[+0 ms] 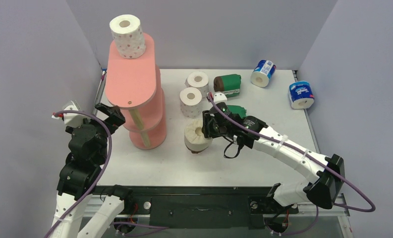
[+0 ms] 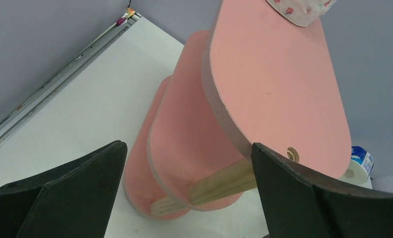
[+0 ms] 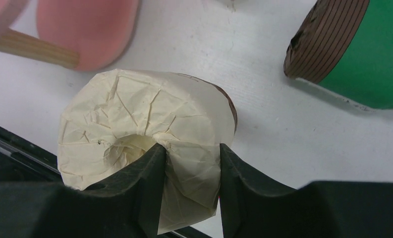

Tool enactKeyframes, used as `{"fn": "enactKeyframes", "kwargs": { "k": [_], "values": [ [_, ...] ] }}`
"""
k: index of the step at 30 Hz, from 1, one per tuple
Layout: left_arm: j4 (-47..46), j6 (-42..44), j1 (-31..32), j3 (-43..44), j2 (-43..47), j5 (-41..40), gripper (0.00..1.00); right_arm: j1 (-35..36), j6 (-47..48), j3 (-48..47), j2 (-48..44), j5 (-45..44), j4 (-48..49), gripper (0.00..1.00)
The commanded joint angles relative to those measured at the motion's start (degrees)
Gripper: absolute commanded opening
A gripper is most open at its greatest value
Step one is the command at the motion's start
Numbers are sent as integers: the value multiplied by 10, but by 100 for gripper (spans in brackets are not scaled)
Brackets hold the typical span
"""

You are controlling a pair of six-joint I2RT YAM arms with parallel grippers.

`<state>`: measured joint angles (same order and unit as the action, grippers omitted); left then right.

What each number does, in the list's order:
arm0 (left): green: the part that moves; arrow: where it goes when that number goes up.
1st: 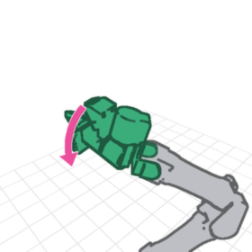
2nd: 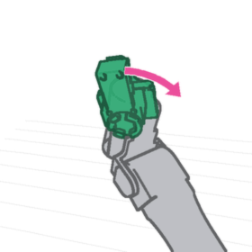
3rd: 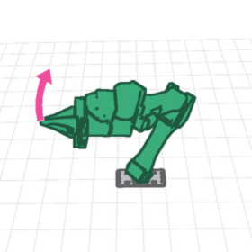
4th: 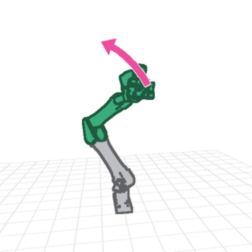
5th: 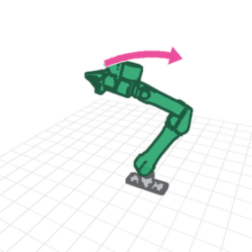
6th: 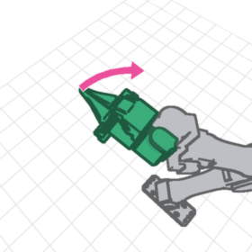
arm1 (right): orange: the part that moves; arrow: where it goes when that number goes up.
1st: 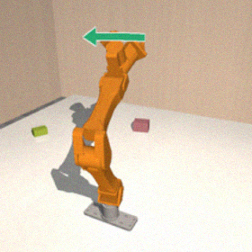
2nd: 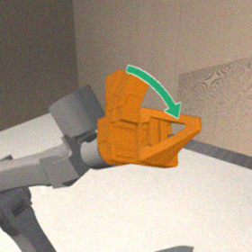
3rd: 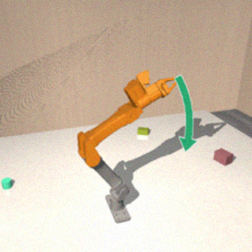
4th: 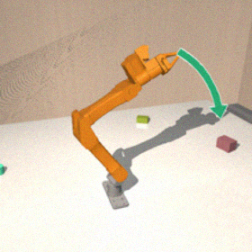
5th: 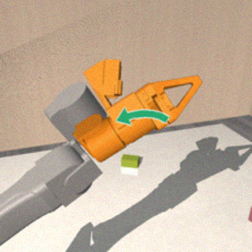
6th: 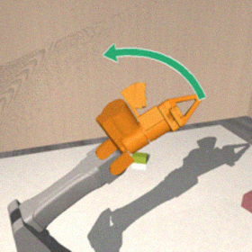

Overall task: Place and organize the paper towels onto the shelf
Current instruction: Pick up the paper towel from the center of the board, then place the paper towel on the shelf.

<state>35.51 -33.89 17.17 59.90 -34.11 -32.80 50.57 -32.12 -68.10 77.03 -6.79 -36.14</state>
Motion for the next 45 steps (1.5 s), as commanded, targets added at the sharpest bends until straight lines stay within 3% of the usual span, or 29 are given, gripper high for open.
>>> {"fn": "enactKeyframes", "kwargs": {
  "k": [1, 20, 45],
  "values": [
    [-36, -10, 1, -12, 11, -16, 96, -11, 9, -94, -14, -40, -6, 29],
    [-44, -42, 2, -5, 13, -10, 96, -25, 0, -429, 193, -2, -48, 30],
    [-47, -62, 2, -26, 28, -3, 96, 7, -32, -562, 310, 44, -52, 30]
  ]
}}
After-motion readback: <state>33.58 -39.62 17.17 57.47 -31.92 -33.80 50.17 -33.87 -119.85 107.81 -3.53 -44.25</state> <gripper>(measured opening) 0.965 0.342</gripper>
